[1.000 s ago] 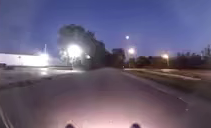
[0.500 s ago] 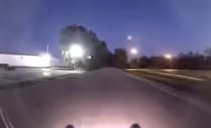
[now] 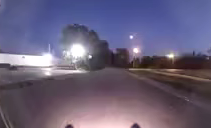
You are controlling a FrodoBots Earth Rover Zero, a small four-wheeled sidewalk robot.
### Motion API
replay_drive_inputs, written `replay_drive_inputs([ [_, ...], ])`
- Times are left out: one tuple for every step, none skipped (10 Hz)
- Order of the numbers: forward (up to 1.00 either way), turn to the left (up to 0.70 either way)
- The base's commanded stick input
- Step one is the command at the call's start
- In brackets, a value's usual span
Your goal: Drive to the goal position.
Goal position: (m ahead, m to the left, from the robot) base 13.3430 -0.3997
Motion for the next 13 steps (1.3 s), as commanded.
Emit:
replay_drive_inputs([
  [1.00,0.00],
  [1.00,0.00],
  [1.00,0.00],
  [1.00,0.00],
  [1.00,0.00],
  [1.00,0.00],
  [1.00,0.00],
  [1.00,0.00],
  [1.00,0.00],
  [1.00,0.00],
  [1.00,0.00],
  [1.00,0.00],
  [1.00,0.00],
])
